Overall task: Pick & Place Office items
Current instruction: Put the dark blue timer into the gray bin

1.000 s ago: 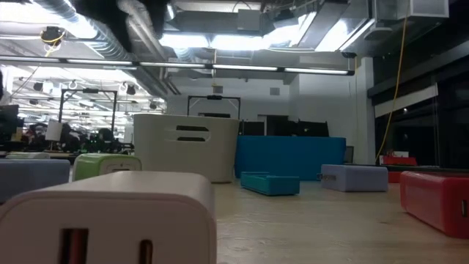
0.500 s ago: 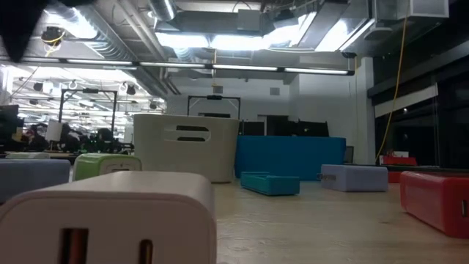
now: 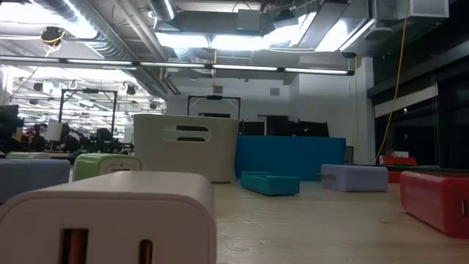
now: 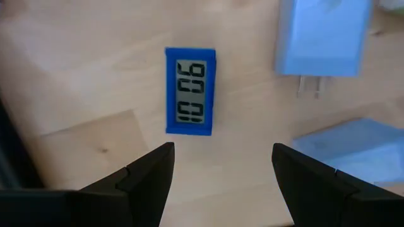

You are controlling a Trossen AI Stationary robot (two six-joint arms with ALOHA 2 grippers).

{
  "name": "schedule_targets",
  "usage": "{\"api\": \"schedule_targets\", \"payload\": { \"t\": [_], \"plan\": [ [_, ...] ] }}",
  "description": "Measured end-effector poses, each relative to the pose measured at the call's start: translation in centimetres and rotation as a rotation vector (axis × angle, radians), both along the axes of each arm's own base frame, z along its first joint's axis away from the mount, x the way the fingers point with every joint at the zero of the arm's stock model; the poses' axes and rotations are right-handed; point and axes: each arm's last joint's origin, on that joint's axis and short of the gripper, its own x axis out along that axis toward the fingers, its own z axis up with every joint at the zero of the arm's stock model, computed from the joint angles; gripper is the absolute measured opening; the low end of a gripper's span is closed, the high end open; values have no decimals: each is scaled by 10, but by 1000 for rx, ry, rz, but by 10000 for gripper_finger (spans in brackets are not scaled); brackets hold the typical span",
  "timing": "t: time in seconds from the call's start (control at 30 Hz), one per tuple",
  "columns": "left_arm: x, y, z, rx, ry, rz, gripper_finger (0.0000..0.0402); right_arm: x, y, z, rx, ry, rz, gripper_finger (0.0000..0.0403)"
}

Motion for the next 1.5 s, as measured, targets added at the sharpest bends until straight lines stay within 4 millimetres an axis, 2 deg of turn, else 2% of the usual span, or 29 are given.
{"api": "schedule_targets", "payload": {
  "t": [0.13, 0.2, 0.33, 0.53, 0.63, 0.9, 1.17, 1.27, 1.4, 1.5],
  "plan": [
    [-7, 6, -21, -4, 41, 8, 262, 1, 0, 0, 4, 2, 1, 265],
    [-11, 12, -23, 20, 87, 5, 262, 1, 0, 0, 12, -1, 3, 265],
    [-14, 18, -20, 3, 65, -19, 262, 1, 0, 0, 28, -6, 6, 265],
    [-11, 20, -41, -109, 17, -72, 262, 2, 0, -1, 44, -9, 9, 265],
    [-16, 25, -51, -103, 35, -43, 262, 3, 0, -1, 50, -5, 12, 265],
    [-14, 30, -52, -116, 47, -62, 261, 12, -1, -4, 30, 26, 8, 265],
    [-8, 37, -50, -115, 75, -29, 222, 14, -1, -5, 22, 35, 32, 265],
    [-10, 35, -44, -130, 128, -50, 217, 14, -1, -5, 21, 35, 33, 265],
    [-10, 26, -27, -161, 113, -64, 223, 14, -1, -5, 21, 35, 33, 265],
    [-9, 24, -22, -171, 102, -25, 229, 14, -1, -5, 19, 36, 33, 265]
  ]
}}
